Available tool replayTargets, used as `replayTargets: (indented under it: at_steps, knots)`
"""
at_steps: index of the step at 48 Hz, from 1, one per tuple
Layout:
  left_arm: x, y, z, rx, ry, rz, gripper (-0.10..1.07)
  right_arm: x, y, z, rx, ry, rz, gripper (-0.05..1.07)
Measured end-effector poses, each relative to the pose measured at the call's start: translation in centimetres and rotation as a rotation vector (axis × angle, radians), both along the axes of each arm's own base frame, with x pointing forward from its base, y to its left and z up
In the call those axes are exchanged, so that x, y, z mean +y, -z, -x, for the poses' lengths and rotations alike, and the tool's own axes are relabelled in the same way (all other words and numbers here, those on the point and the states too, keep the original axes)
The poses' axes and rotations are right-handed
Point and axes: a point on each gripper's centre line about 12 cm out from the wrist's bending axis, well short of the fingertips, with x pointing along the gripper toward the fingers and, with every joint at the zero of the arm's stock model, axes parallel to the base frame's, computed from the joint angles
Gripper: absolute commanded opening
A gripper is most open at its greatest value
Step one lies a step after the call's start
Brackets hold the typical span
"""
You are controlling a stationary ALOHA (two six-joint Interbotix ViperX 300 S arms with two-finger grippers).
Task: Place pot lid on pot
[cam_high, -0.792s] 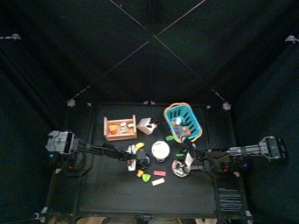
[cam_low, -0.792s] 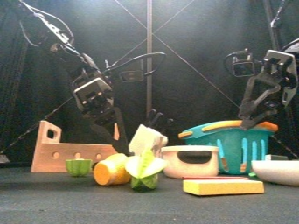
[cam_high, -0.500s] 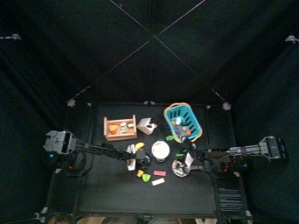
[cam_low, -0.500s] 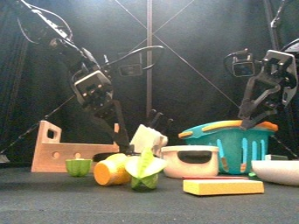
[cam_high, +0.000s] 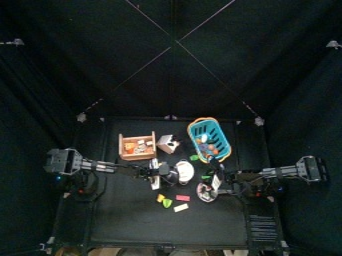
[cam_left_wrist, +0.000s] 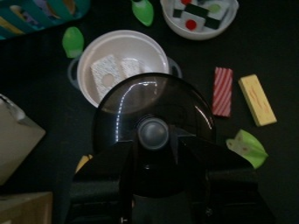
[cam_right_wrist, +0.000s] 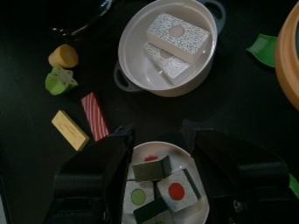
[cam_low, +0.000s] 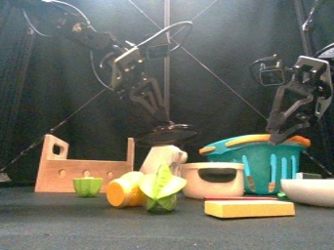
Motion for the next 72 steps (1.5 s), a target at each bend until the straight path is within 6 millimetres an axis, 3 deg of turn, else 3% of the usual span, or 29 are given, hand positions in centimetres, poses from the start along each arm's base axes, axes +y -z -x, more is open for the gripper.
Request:
replayTargets:
  at_steps: [13, 27, 39, 72]
  knots:
    - [3.6, 0.5, -3.5, 0.022, -0.083, -0.009, 0.62, 0.0, 0.2, 0.1, 0.005, 0.000, 0.000, 0.83]
    - [4.0, 1.3, -6.3, 0.023, -0.087, -0.010, 0.62, 0.0, 0.3, 0.2, 0.009, 0.001, 0.000, 0.83]
    - [3.8, 2.3, -7.0, 0.037, -0.097, 0.015, 0.62, 0.0, 0.3, 0.2, 0.008, 0.000, 0.000, 0.83]
    - [3.8, 2.8, -8.1, 0.030, -0.110, 0.044, 0.62, 0.0, 0.3, 0.2, 0.008, 0.000, 0.000, 0.83]
